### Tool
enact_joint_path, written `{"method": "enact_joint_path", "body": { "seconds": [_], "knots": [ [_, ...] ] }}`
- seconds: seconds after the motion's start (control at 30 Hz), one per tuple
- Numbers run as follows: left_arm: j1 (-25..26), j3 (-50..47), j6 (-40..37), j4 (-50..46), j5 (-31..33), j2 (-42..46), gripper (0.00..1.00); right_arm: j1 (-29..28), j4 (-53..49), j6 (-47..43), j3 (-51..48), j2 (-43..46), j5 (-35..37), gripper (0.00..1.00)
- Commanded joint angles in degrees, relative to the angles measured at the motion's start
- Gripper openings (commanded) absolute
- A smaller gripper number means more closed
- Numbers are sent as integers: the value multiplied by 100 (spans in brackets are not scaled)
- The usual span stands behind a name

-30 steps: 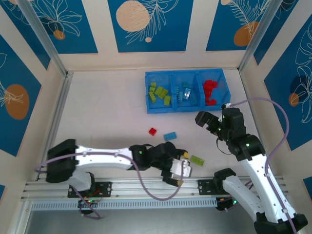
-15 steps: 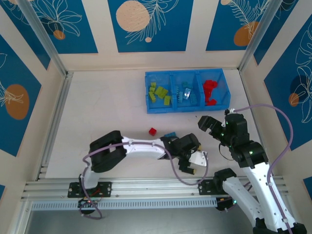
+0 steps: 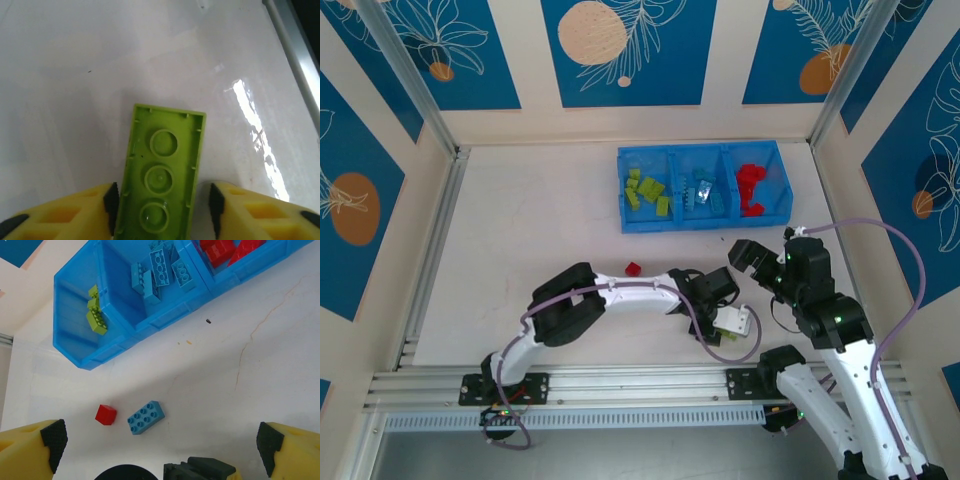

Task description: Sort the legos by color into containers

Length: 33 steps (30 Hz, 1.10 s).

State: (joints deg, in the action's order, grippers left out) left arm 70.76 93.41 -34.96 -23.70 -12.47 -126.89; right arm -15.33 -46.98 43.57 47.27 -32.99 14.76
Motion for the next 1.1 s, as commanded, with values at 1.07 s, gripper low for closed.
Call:
{"method": "enact_joint_path", "body": {
  "seconds": [1.07],
  "knots": [
    [-2869, -254, 3504, 463, 1895, 1856, 29, 175, 326, 927, -164, 26, -677, 99]
  ]
}}
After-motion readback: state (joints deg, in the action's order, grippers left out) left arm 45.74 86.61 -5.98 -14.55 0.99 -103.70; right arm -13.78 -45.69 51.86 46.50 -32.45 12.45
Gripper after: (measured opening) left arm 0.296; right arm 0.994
